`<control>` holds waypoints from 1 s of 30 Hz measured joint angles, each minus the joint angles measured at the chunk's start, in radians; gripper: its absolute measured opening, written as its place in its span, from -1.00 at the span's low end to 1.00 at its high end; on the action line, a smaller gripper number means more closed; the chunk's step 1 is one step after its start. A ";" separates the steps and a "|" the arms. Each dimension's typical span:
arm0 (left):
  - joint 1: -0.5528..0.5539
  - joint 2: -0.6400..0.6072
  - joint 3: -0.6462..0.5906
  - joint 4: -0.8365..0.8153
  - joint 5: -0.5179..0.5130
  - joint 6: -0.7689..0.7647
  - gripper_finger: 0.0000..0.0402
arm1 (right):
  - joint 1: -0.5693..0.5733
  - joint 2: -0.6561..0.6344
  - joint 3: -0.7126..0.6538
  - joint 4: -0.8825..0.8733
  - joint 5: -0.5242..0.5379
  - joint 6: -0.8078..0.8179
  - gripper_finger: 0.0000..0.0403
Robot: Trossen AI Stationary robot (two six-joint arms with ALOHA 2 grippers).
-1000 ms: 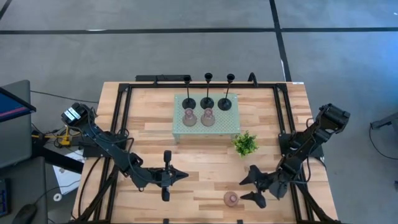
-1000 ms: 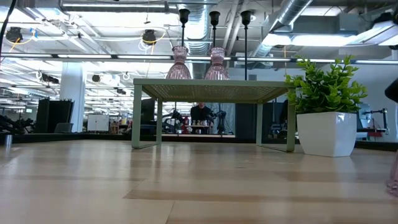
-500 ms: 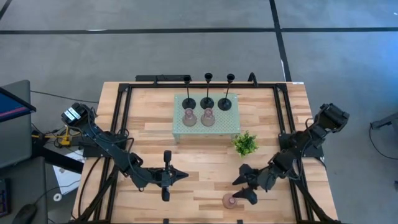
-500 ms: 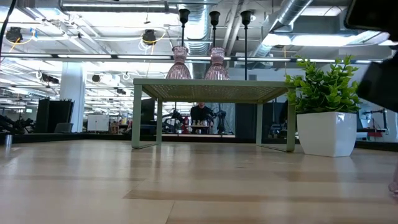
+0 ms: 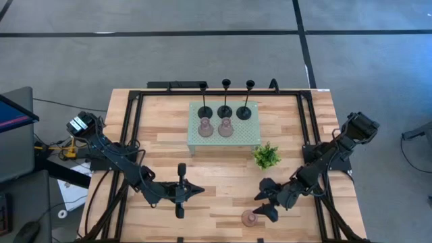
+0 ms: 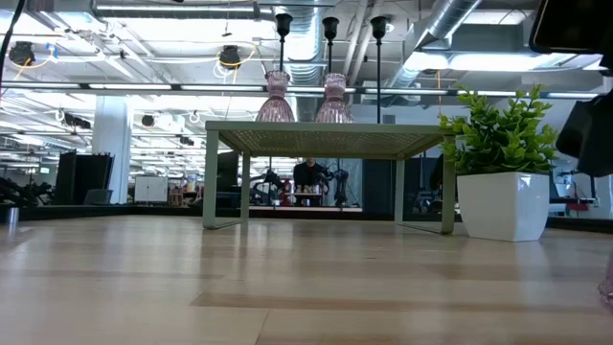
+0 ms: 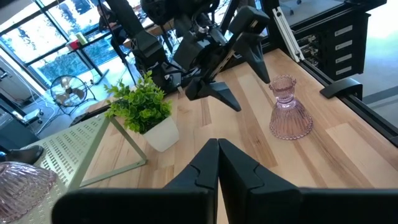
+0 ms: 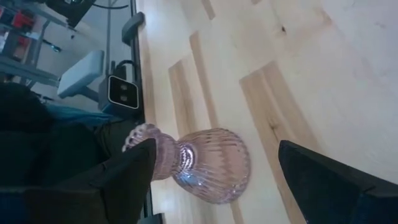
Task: Pick & Place candle stick holders
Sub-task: Align the pink candle holder on the shelf with the pink candle holders
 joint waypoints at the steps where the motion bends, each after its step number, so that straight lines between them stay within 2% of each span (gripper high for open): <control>1: 0.000 0.000 0.000 0.000 0.000 0.000 -0.96 | 0.000 0.000 0.000 0.002 0.000 0.005 0.63; 17: 0.000 0.000 0.000 -0.008 0.000 0.000 -0.96 | 0.020 0.000 0.003 0.028 0.001 0.051 0.63; 30: 0.000 0.000 0.000 -0.013 0.000 -0.008 -0.96 | 0.019 0.000 0.034 -0.017 0.013 0.059 0.62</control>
